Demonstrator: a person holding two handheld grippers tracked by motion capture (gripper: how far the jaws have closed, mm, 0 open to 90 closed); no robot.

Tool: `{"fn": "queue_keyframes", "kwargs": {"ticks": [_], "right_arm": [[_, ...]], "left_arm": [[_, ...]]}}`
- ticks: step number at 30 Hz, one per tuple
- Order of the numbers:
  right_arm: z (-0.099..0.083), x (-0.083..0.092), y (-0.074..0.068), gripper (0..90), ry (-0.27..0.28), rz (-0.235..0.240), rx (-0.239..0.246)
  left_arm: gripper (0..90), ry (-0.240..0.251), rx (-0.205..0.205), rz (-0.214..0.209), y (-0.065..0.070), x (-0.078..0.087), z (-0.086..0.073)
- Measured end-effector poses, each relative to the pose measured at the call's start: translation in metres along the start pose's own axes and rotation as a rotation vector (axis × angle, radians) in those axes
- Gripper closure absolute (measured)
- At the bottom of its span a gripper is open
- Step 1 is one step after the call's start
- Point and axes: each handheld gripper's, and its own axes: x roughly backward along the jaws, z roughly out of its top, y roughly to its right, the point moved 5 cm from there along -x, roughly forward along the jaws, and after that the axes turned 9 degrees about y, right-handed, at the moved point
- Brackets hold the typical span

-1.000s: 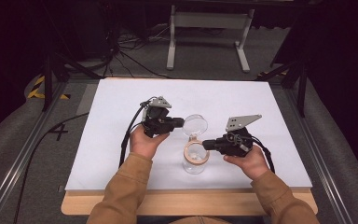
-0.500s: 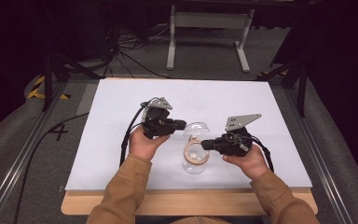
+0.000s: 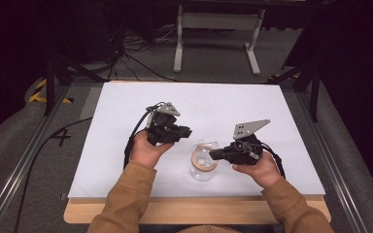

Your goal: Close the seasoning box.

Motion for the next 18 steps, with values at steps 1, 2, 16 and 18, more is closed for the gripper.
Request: {"fn": "queue_keyframes", "kwargs": {"ticks": [1, 2, 16, 18], "right_arm": [[0.0, 0.001, -0.001, 88.6, -0.005, 0.0, 0.005], [0.0, 0.001, -0.002, 88.7, -0.012, 0.002, 0.008], [-0.007, -0.001, -0.013, 89.0, -0.156, 0.043, 0.038], [-0.007, -0.001, -0.014, 89.0, -0.164, 0.053, 0.03]], "left_arm": [[78.4, -0.001, 0.005, -0.008, -0.001, 0.002, 0.0], [77.0, -0.003, 0.007, -0.015, -0.001, 0.003, -0.001], [72.4, -0.048, 0.018, -0.063, -0.001, 0.006, -0.006], [71.0, -0.048, 0.022, -0.063, -0.002, 0.006, -0.006]]}}
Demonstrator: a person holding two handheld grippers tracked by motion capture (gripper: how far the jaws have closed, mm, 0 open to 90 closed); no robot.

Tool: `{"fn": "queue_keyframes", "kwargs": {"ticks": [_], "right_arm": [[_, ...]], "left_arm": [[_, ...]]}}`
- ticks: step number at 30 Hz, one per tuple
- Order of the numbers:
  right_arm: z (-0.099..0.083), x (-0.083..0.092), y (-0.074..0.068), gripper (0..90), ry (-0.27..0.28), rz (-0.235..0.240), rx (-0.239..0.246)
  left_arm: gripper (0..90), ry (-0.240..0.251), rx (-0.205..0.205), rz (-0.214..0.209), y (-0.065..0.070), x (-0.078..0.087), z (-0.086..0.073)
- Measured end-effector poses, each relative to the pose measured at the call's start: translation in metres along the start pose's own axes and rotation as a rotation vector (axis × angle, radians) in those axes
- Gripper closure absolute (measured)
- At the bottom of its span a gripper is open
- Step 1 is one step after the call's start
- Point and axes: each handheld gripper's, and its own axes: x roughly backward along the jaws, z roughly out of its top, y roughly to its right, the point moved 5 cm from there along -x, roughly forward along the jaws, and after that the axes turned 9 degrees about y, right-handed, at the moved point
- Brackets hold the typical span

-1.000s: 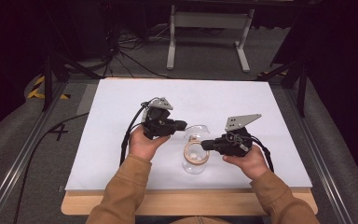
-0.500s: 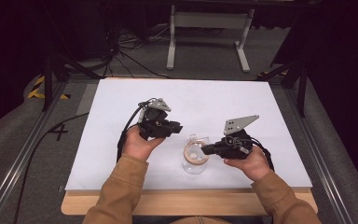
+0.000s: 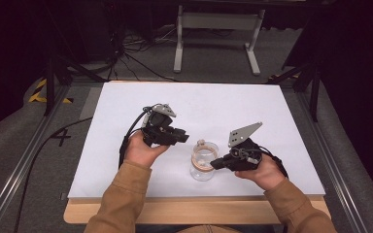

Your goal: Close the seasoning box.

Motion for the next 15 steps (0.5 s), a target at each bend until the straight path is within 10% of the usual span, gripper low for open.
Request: {"fn": "queue_keyframes", "kwargs": {"ticks": [15], "right_arm": [[-0.01, -0.0072, -0.0014, 87.5, -0.1, 0.063, -0.014]], "left_arm": [[67.5, -0.008, 0.017, -0.004, -0.0026, -0.0016, -0.0021]]}}
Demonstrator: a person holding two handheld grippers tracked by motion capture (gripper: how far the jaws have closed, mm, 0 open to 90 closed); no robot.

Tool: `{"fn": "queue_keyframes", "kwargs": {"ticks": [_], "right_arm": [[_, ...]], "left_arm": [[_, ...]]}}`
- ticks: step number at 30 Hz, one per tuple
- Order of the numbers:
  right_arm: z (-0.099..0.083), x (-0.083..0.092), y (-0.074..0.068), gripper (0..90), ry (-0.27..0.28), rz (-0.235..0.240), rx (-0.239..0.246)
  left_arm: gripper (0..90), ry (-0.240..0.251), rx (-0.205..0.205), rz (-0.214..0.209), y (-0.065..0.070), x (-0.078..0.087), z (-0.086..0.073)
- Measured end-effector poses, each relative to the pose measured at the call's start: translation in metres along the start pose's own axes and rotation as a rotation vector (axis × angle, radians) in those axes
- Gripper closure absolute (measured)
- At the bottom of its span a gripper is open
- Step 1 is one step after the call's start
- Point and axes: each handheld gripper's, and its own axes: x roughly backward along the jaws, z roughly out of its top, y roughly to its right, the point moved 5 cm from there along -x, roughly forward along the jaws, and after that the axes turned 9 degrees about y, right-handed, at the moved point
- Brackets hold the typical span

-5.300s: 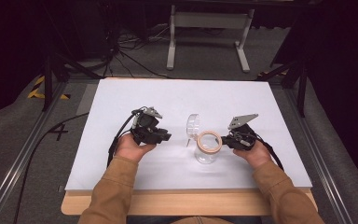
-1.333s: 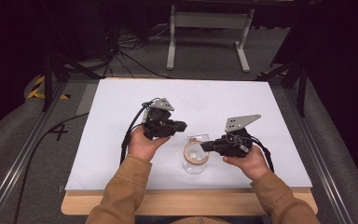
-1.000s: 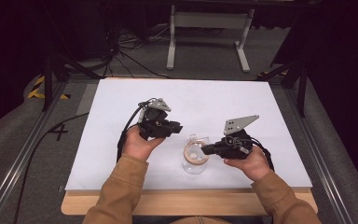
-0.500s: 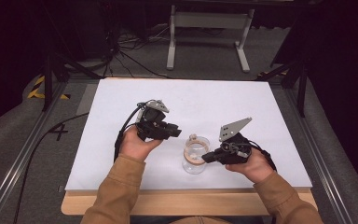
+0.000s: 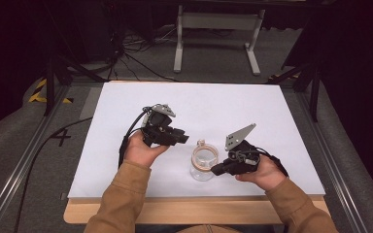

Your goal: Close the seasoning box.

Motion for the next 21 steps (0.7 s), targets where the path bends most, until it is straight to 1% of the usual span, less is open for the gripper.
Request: {"fn": "queue_keyframes", "kwargs": {"ticks": [1, 4, 9, 10, 12, 14, 19, 20, 21], "right_arm": [[-0.001, -0.001, 0.0, 86.8, -0.012, 0.003, 0.004], [-0.002, -0.001, 0.0, 86.8, -0.022, 0.004, -0.001], [0.0, 0.003, -0.001, 86.5, -0.01, 0.006, 0.009], [0.001, 0.005, -0.001, 86.5, 0.005, 0.002, 0.006], [0.004, 0.011, -0.001, 84.9, 0.029, -0.001, 0.011], [0.006, 0.016, 0.0, 84.1, 0.065, 0.002, 0.018], [0.014, 0.031, 0.006, 79.8, 0.181, -0.042, 0.022], [0.014, 0.031, 0.006, 79.8, 0.181, -0.042, 0.022], [0.016, 0.034, 0.008, 78.7, 0.203, -0.06, 0.027]], "left_arm": [[66.1, -0.011, -0.001, 0.001, 0.0, 0.0, 0.0], [65.8, -0.001, -0.002, 0.0, 0.0, 0.0, 0.0], [63.4, 0.004, -0.002, 0.013, -0.001, 0.001, 0.0], [62.2, 0.004, -0.004, 0.016, -0.001, 0.002, 0.001], [59.6, 0.028, -0.001, 0.026, -0.002, 0.003, 0.001], [57.9, 0.031, 0.002, 0.036, -0.002, 0.004, 0.0], [54.6, 0.052, 0.009, 0.07, -0.004, 0.01, -0.002], [54.2, 0.052, 0.009, 0.07, -0.004, 0.01, -0.002], [54.2, 0.063, 0.012, 0.078, -0.005, 0.012, -0.002]]}}
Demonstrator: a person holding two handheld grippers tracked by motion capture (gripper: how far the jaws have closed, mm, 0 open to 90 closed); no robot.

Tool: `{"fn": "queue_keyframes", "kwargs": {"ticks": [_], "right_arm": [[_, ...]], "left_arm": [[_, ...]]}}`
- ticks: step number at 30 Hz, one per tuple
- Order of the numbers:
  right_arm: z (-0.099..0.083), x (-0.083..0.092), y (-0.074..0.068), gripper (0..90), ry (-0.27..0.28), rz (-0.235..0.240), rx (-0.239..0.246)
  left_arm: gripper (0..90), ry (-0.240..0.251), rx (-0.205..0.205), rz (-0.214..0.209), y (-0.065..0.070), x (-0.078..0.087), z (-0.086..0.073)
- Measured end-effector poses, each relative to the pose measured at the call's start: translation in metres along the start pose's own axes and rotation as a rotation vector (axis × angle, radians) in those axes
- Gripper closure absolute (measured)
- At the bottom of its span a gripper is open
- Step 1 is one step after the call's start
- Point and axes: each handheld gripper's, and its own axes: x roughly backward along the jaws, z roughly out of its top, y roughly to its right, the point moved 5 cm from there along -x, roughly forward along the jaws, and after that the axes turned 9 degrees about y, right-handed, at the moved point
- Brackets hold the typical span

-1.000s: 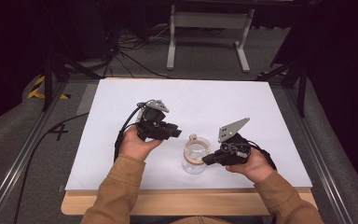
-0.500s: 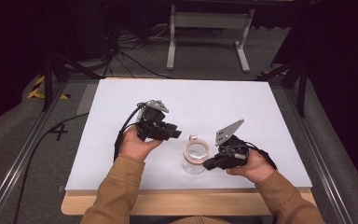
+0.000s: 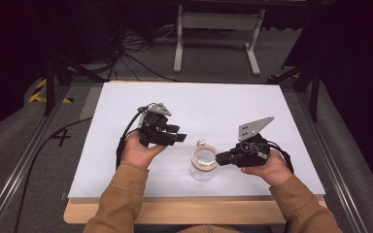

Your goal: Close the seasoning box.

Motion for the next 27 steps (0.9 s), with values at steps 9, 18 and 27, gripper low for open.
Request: {"fn": "queue_keyframes", "kwargs": {"ticks": [9, 18, 27], "right_arm": [[0.008, 0.033, 0.025, 67.4, 0.179, -0.18, -0.018], [-0.008, 0.06, 0.062, 58.6, 0.243, -0.335, -0.082], [-0.051, 0.067, 0.109, 49.9, 0.149, -0.449, -0.11]], "left_arm": [[48.7, 0.038, 0.022, 0.05, -0.01, 0.01, -0.002], [45.0, 0.038, 0.013, 0.119, -0.026, 0.009, -0.011], [43.4, -0.038, 0.062, 0.189, -0.048, 0.002, -0.028]]}}
